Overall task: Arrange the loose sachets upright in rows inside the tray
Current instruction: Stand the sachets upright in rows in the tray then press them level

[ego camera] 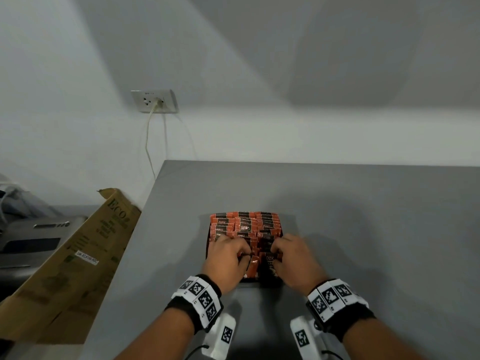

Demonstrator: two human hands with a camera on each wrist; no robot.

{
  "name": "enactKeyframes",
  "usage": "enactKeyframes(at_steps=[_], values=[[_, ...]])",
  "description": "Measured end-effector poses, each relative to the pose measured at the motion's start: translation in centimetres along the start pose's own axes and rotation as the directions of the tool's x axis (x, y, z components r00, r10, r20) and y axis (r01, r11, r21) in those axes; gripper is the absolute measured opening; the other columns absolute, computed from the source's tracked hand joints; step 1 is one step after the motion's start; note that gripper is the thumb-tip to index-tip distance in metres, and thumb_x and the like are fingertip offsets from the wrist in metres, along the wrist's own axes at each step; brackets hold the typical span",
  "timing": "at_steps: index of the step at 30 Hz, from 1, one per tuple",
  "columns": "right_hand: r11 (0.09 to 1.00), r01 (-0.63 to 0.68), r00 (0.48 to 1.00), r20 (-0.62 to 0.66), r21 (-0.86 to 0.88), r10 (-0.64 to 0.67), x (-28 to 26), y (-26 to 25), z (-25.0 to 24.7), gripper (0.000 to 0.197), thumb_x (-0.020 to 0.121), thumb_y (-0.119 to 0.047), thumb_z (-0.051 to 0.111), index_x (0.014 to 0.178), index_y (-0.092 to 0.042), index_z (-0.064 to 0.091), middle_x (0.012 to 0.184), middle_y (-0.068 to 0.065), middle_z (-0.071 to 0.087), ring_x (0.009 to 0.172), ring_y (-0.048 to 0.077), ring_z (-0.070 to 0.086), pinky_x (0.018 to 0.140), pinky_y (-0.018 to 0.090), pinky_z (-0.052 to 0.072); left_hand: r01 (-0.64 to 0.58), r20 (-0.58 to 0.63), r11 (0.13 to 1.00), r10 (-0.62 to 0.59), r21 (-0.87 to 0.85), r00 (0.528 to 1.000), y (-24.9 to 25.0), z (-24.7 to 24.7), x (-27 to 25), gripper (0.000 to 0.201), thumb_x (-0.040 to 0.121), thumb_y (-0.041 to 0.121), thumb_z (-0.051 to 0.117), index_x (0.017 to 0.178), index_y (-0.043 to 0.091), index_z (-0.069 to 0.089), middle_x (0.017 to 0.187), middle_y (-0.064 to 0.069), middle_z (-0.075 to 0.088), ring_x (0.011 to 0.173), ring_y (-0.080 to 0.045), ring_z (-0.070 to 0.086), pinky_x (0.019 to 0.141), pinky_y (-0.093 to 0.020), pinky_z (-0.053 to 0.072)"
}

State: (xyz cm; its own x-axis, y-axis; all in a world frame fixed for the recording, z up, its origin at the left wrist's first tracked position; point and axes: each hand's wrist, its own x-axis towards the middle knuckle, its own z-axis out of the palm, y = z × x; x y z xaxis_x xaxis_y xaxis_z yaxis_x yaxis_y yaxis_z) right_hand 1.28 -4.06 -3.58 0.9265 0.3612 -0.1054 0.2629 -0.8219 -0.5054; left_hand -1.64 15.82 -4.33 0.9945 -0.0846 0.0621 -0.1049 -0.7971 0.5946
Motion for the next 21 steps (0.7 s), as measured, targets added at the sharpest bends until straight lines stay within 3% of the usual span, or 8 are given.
enactKeyframes(at_steps=[6, 11, 16, 18, 21], values=[[0.999, 0.042, 0.999, -0.034, 0.010, -0.042, -0.2, 0.1, 0.2, 0.016, 0.084, -0.018, 0.071, 0.100, -0.018, 0.066, 0.110, -0.007, 0.053, 0.111, 0.011, 0.044, 0.095, 0.027, 0.045, -0.067, -0.149, 0.985, 0.092, 0.162, 0.985, -0.6, 0.7, -0.2, 0.015, 0.071, 0.022, 0.083, 0.073, 0.028, 0.070, 0.097, 0.016, 0.058, 0.098, -0.012, 0.043, 0.086, -0.030, 0.038], [0.993, 0.117, 0.986, -0.122, 0.025, -0.113, -0.4, 0.2, 0.0, 0.019, 0.088, -0.025, 0.070, 0.105, -0.017, 0.070, 0.109, -0.007, 0.058, 0.108, 0.011, 0.046, 0.094, 0.018, 0.036, -0.051, -0.120, 0.977, 0.077, 0.206, 0.990, -1.0, 0.0, -0.6, 0.006, 0.075, 0.028, 0.078, 0.076, 0.029, 0.072, 0.123, 0.009, 0.056, 0.119, -0.017, 0.040, 0.095, -0.032, 0.032], [0.977, 0.188, 0.974, -0.107, -0.099, -0.198, -0.3, -0.1, 0.6, 0.020, 0.076, -0.020, 0.078, 0.096, -0.023, 0.074, 0.097, -0.009, 0.061, 0.095, 0.014, 0.052, 0.087, 0.023, 0.046, -0.035, -0.079, 0.982, 0.050, 0.186, 0.996, -1.3, 0.0, -1.1, 0.008, 0.078, 0.023, 0.072, 0.078, 0.030, 0.070, 0.136, 0.008, 0.053, 0.133, -0.019, 0.035, 0.104, -0.041, 0.035], [0.973, 0.191, 0.974, -0.101, -0.126, -0.204, -0.3, -0.1, 0.7, 0.023, 0.070, -0.017, 0.081, 0.090, -0.025, 0.073, 0.093, -0.010, 0.060, 0.089, 0.014, 0.053, 0.082, 0.025, 0.049, -0.027, -0.075, 0.986, 0.040, 0.164, 0.996, -1.4, 0.1, -1.2, 0.008, 0.080, 0.024, 0.073, 0.077, 0.031, 0.071, 0.138, 0.010, 0.052, 0.135, -0.018, 0.032, 0.107, -0.040, 0.030], [0.982, 0.148, 0.983, -0.088, -0.114, -0.158, -0.1, -0.1, 0.7, 0.021, 0.073, -0.016, 0.076, 0.091, -0.024, 0.067, 0.099, -0.010, 0.057, 0.095, 0.014, 0.049, 0.085, 0.027, 0.049, 0.003, -0.068, 0.996, 0.003, 0.090, 0.998, -1.4, 0.2, -1.2, 0.006, 0.082, 0.028, 0.074, 0.078, 0.032, 0.073, 0.140, 0.016, 0.049, 0.137, -0.012, 0.026, 0.109, -0.038, 0.024]])
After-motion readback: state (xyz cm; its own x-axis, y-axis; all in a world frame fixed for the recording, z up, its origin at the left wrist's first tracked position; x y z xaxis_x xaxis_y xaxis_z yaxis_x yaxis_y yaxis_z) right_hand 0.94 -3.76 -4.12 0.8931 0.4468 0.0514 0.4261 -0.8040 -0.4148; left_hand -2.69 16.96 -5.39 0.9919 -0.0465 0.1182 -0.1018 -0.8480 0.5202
